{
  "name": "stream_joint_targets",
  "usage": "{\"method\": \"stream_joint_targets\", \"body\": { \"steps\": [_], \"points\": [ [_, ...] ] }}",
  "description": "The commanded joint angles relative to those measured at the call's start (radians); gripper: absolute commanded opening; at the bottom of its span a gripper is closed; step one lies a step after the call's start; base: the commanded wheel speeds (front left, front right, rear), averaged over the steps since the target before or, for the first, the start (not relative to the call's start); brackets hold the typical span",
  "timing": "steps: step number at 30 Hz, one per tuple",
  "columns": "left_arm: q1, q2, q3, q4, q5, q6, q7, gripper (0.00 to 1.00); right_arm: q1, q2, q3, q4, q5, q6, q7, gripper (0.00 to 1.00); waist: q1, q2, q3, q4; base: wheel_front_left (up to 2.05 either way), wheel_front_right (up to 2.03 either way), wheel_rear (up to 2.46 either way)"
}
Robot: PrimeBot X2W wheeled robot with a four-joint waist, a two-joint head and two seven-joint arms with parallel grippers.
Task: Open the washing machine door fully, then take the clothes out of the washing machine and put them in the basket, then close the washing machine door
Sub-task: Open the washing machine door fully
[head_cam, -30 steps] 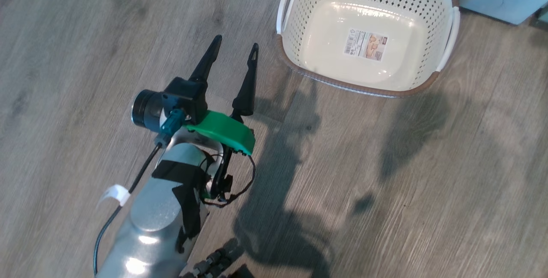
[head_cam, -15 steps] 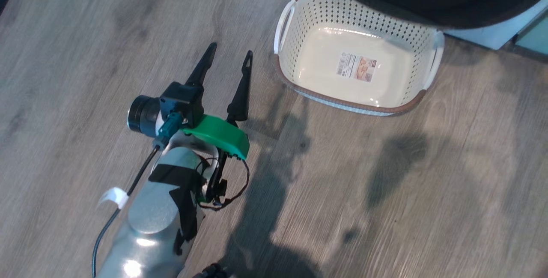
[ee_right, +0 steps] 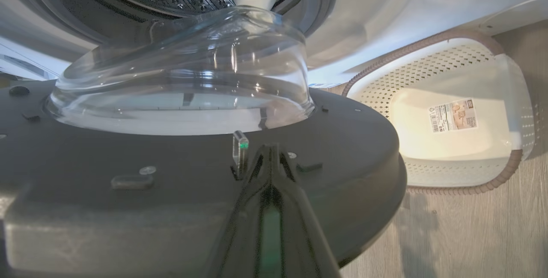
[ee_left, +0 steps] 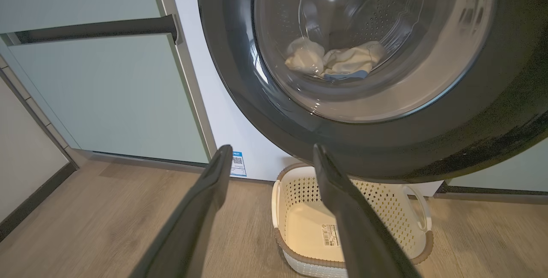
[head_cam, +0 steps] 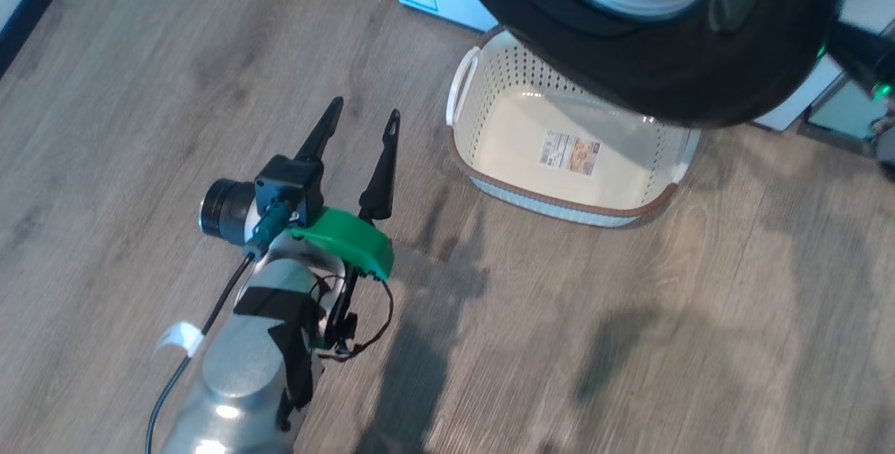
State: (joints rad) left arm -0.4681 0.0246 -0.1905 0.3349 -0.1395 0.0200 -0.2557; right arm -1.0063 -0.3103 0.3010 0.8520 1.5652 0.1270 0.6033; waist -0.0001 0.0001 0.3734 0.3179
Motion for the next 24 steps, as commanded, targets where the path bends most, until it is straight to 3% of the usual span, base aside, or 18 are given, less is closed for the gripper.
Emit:
{"method": "stream_joint_targets", "body": {
  "steps": [1, 24],
  "points": [
    [0.012, 0.026, 0.046, -0.026, 0.013, -0.003, -0.006, 1.00, 0.006, 0.023, 0.014, -0.041, 0.006, 0.004, 0.012, 0.00, 0.0001, -0.0001, -0.016, 0.000, 0.00, 0.00, 0.00],
    [0.060, 0.026, 0.130, 0.003, 0.077, -0.058, -0.006, 1.00, 0.218, 0.136, 0.074, -0.076, 0.008, 0.004, 0.038, 0.00, 0.0001, -0.0001, -0.146, -0.016, 0.00, 0.00, 0.00]
  ]
}}
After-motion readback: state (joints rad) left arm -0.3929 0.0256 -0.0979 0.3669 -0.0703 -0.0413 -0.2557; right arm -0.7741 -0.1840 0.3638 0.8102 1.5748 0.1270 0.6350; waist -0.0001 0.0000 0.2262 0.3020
